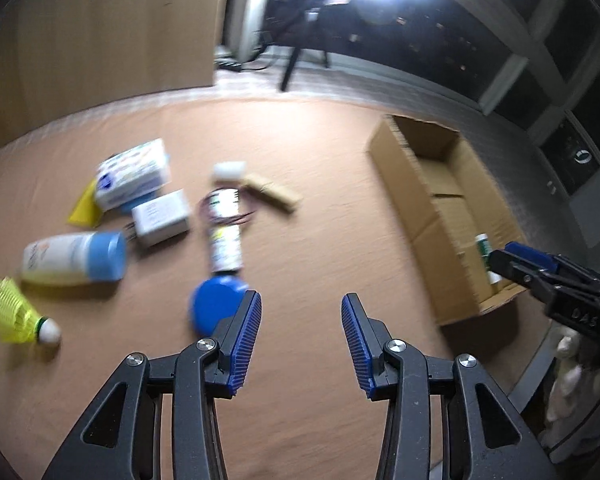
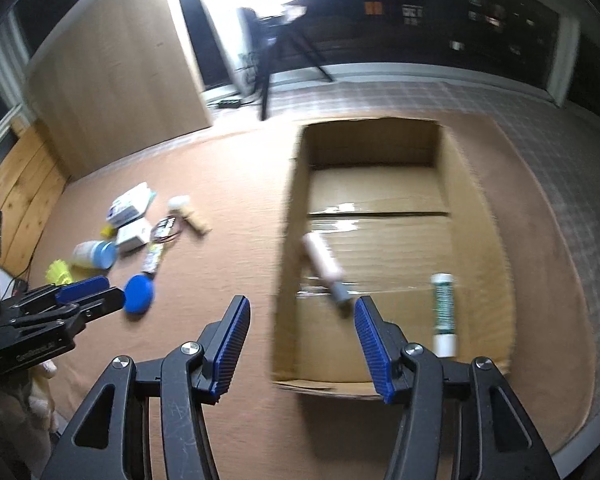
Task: Organize objects
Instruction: 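Return to the items and grasp the blue round lid with both tools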
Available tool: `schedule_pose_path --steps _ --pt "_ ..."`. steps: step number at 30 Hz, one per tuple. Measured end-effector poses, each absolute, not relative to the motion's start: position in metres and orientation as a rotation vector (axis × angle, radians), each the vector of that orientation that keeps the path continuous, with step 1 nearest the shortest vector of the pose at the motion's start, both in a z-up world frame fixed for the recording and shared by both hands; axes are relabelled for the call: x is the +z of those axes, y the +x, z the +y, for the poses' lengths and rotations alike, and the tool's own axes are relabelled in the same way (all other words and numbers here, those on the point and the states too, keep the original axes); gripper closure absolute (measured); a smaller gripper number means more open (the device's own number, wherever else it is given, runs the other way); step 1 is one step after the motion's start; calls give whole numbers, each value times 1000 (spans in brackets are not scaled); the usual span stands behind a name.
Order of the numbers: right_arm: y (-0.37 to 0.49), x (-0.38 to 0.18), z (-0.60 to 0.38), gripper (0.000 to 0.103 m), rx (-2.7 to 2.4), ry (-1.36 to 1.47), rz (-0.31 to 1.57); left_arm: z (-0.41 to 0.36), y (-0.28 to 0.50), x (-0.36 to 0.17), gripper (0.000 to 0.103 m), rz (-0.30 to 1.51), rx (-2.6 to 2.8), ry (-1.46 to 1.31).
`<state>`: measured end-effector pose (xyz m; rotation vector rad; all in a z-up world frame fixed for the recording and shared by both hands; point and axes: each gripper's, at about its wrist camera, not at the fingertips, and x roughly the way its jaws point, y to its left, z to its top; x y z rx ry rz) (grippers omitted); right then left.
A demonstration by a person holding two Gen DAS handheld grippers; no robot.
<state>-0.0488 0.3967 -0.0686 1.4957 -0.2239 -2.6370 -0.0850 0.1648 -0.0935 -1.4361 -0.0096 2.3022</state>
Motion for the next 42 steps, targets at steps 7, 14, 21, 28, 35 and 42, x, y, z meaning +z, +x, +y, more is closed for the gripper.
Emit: schedule_pose_path --steps 7,14,21,28,35,42 --pt "-61 -74 348 53 -2517 1494 -230 111 -90 -112 58 -65 2335 -1498" --pt "-79 -87 309 53 -2405 1533 -254 94 -94 -129 58 -103 2280 -1531" --pt "-99 -113 281 53 -2259 1614 -346 98 -103 -144 59 -128 2196 -1547" --pt "-119 -136 264 63 -2152 1677 -433 103 -112 -159 59 -146 2141 -1574" --pt "-131 -151 253 72 -2099 1718 -461 105 -120 -164 59 -151 2135 -1576" --pt "-138 -158 245 81 -2074 1734 -460 108 -128 -165 61 -141 2134 -1565"
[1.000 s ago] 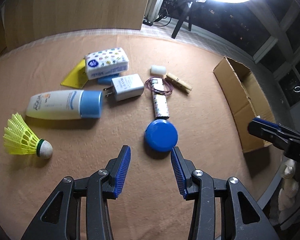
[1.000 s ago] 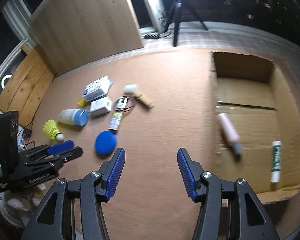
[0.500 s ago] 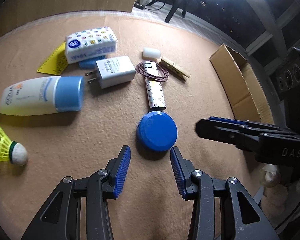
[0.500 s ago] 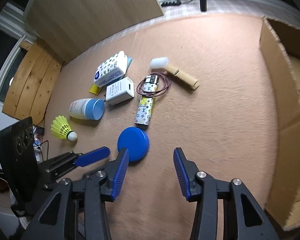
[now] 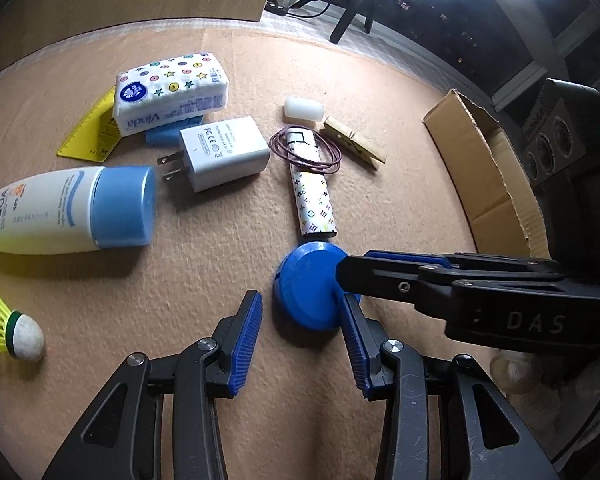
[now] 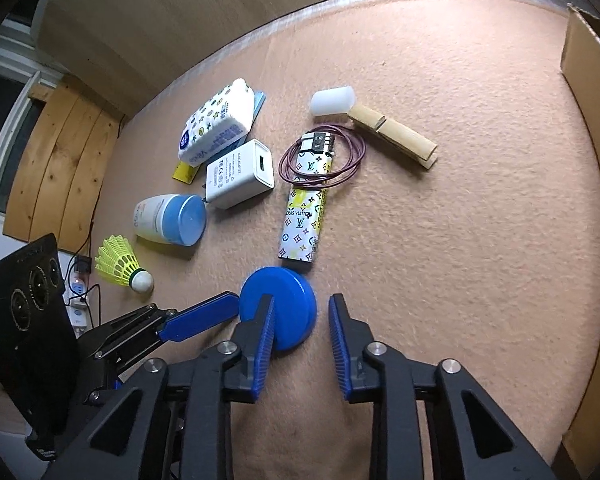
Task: Organize objects
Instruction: 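Return to the items and grasp the blue round lid with both tools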
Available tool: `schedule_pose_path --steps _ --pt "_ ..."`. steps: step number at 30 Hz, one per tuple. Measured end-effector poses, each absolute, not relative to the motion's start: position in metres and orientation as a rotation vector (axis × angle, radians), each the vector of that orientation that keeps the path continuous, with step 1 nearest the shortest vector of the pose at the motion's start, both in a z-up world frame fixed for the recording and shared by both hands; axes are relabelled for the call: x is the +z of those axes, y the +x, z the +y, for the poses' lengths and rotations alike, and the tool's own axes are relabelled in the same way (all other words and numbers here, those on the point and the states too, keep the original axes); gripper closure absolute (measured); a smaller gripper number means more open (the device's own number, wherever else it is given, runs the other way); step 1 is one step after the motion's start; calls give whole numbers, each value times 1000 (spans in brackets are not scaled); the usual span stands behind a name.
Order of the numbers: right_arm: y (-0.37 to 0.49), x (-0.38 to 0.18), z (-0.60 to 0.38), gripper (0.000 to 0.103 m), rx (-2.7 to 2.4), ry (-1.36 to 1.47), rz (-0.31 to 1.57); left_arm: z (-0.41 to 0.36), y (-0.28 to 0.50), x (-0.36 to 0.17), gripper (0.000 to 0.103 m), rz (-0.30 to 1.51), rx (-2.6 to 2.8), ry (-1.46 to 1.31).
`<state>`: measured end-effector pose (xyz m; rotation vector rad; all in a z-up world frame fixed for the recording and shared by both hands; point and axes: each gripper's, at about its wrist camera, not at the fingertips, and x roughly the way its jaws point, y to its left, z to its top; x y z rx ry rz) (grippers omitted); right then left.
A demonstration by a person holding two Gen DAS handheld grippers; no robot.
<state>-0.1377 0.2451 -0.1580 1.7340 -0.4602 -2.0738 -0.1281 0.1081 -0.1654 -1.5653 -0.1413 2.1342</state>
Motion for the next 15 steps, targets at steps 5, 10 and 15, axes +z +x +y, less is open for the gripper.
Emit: schedule_pose_path --steps 5,10,15 --pt "-139 -160 245 85 -2058 1739 -472 109 -130 -166 65 -140 2117 -1560" --pt "-140 -161 246 85 -2049 1743 -475 110 -129 -166 66 -132 2102 -1559" --pt "-139 -161 244 86 -2055 1745 -476 114 -127 -165 67 -114 2104 -1558"
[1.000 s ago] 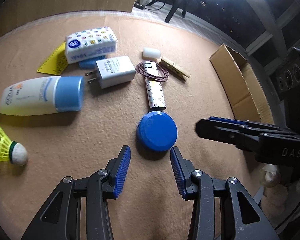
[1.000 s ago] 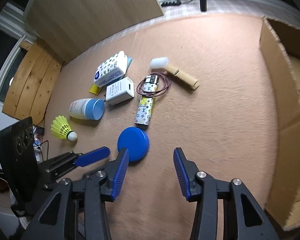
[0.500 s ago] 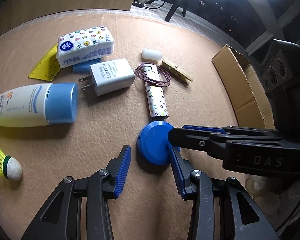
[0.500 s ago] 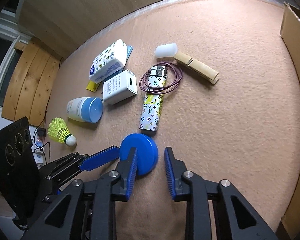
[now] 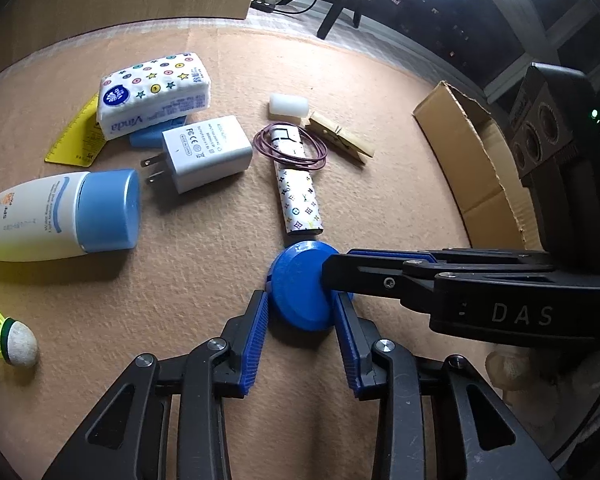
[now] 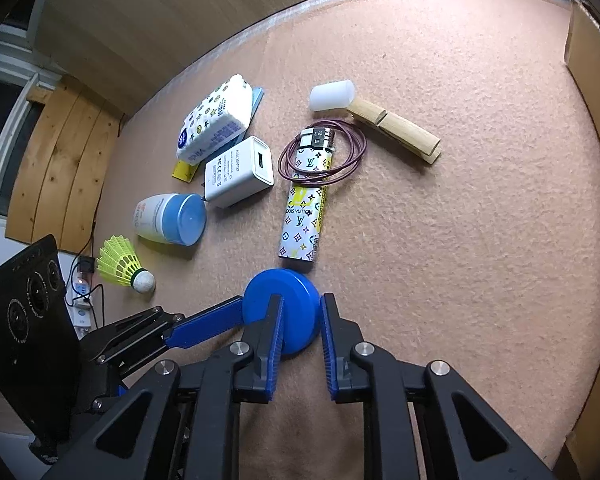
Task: Organize objects
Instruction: 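Return to the items and grasp the blue round lid with both tools, then carry the blue lid into the box and release it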
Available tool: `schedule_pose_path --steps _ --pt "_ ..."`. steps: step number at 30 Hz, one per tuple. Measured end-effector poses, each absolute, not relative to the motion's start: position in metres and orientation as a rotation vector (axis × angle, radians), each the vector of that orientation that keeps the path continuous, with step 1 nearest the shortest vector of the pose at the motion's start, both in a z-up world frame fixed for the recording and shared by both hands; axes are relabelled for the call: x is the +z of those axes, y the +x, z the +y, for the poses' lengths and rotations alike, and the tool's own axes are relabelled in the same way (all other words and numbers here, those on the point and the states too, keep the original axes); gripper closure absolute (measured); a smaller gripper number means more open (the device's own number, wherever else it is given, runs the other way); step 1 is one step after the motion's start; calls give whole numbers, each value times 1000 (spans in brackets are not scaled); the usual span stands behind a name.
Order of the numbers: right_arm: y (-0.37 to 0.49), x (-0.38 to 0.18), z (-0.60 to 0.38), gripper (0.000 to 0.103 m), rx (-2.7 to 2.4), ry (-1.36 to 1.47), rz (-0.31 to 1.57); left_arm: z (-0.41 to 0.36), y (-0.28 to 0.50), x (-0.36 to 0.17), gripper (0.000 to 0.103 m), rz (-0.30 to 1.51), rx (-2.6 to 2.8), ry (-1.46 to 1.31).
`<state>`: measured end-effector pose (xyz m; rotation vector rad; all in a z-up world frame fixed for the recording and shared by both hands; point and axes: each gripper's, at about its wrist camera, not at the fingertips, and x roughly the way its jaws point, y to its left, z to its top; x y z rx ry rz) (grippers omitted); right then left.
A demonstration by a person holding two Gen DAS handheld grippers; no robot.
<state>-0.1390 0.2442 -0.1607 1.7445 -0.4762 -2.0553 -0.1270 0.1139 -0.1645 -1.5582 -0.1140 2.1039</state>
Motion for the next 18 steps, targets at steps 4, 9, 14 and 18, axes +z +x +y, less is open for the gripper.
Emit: schedule_pose_path --steps 4,9,14,18 --pt "-136 -154 244 86 -2076 1725 -458 116 -125 -160 67 -115 2115 -1549" --pt "-130 -140 252 86 -2113 1693 -460 122 -120 -146 67 -99 2126 -1515" --pt "-122 -118 271 86 -2174 1637 -477 141 -114 -125 67 -77 2129 -1456" --pt "-115 -102 295 86 -2223 1602 -514 166 -110 -107 67 -47 2121 -1401"
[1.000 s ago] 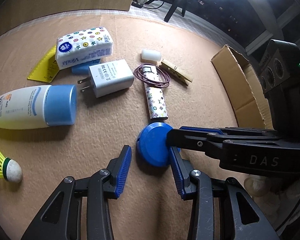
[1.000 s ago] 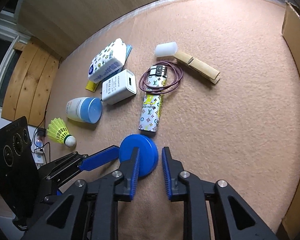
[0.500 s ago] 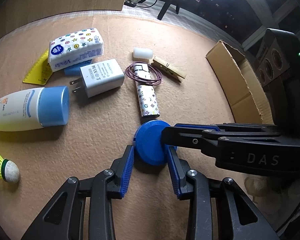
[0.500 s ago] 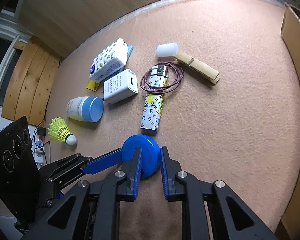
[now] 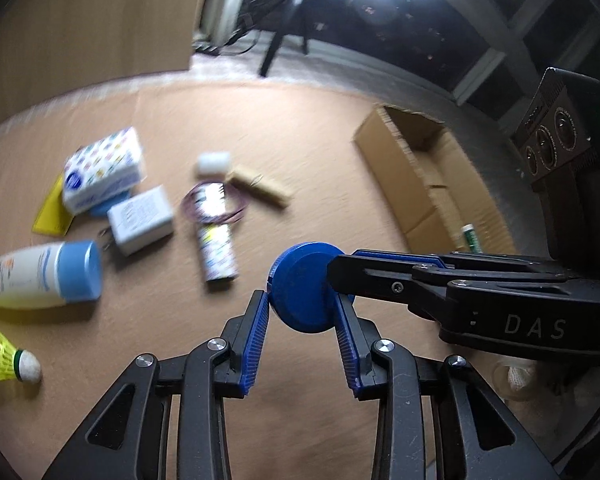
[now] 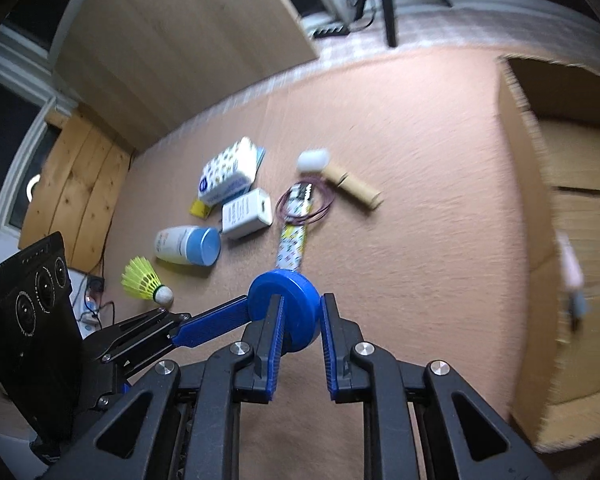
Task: Organize objects
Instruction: 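Carry the blue lid into the box and release it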
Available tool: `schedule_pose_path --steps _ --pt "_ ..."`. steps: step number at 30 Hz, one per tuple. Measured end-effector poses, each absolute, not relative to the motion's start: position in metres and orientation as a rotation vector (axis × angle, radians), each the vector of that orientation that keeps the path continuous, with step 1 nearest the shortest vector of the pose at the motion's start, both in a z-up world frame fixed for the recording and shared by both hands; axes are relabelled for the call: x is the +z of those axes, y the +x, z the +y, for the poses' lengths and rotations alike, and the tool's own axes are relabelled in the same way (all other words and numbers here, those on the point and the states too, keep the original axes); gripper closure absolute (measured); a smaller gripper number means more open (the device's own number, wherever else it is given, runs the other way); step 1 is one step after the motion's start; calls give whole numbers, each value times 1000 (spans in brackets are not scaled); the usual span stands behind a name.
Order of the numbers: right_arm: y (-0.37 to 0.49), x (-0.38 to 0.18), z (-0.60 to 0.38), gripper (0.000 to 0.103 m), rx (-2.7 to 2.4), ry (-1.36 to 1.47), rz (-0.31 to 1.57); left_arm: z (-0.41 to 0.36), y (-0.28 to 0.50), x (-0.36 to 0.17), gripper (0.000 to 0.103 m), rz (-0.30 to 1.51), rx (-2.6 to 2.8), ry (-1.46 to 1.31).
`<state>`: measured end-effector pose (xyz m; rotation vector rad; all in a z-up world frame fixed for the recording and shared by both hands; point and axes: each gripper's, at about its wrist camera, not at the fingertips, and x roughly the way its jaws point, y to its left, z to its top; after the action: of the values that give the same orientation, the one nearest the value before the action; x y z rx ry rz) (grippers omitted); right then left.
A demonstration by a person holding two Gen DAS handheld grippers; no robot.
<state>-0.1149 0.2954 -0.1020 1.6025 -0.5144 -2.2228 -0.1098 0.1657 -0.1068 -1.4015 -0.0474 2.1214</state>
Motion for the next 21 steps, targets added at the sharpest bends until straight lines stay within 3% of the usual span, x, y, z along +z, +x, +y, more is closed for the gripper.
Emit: schedule_pose_path --steps 7,21 --pt "-98 -81 346 86 -2327 1564 -582 222 -99 -82 68 2 2065 -1318" --pt "-61 -76 450 86 -2471 1571 -708 334 -75 -81 68 98 1939 -1254"
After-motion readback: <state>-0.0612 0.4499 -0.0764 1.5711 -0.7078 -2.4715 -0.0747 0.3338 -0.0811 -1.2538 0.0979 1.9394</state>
